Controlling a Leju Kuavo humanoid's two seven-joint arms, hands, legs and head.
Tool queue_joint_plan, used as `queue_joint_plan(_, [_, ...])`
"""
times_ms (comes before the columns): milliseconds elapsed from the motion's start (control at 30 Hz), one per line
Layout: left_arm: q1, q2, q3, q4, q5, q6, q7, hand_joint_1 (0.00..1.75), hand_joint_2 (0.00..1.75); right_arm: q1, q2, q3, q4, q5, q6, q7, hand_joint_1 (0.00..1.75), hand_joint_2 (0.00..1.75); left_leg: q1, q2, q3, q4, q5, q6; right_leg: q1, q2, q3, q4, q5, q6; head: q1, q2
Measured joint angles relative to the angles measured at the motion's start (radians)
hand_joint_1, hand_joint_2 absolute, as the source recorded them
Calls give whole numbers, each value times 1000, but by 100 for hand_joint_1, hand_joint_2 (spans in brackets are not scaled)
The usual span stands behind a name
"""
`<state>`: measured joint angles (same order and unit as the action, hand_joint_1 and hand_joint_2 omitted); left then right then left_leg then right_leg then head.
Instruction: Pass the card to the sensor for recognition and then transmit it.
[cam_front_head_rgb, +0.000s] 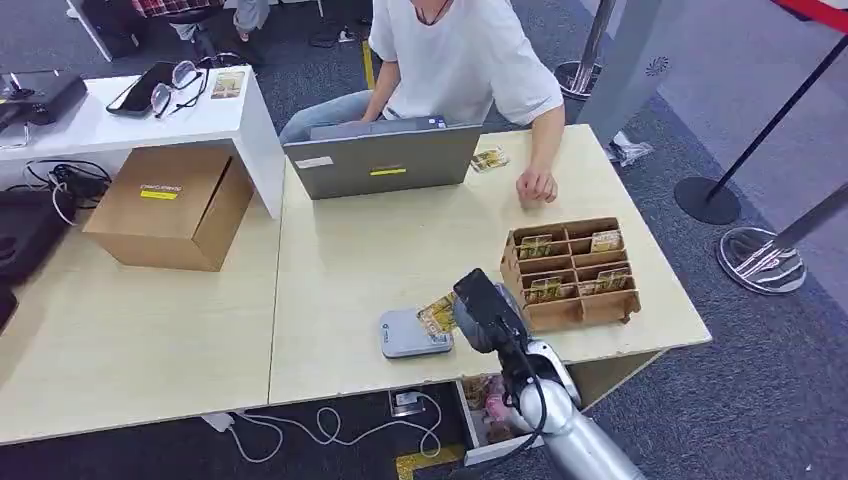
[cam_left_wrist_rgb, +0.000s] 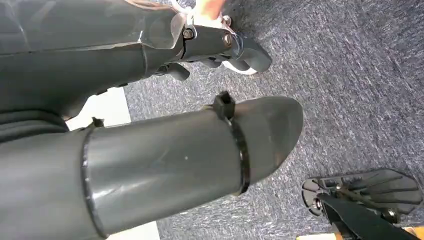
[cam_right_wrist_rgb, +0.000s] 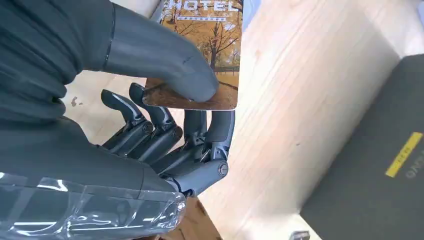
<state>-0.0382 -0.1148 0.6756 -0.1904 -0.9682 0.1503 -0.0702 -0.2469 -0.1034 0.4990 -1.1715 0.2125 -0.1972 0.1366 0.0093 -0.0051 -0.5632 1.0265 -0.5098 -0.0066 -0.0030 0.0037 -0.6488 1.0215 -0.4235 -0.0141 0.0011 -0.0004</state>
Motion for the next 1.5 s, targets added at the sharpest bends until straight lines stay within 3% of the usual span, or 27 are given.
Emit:
queue_joint_plan(167, [0, -1, 0, 0, -11, -11, 0, 0, 0, -35, 16, 43, 53, -11, 41, 11, 175, 175, 0, 1, 0, 0, 0, 0, 0, 1, 0, 0, 0, 0, 0, 0])
queue_joint_plan(333, [-3, 0, 0, 0, -13, -21, 6, 0, 0, -88, 79, 116, 164, -27, 40, 6, 175, 175, 0, 0, 0, 0, 0, 0, 0, 0, 0, 1, -1, -1, 0, 0])
queue_joint_plan(600, [-4, 0, 0, 0, -13, -21, 15, 0, 0, -129, 118, 161, 247, -31, 39, 8, 175, 175, 0, 0, 0, 0, 0, 0, 0, 0, 0, 1, -1, -1, 0, 0])
queue_joint_plan(1500, [-8, 0, 0, 0, -17, -25, 37, 0, 0, -139, 133, 161, 318, -9, -2, 41, 175, 175, 0, 0, 1, 0, 0, 0, 0, 0, 0, 0, -1, -1, 0, 0])
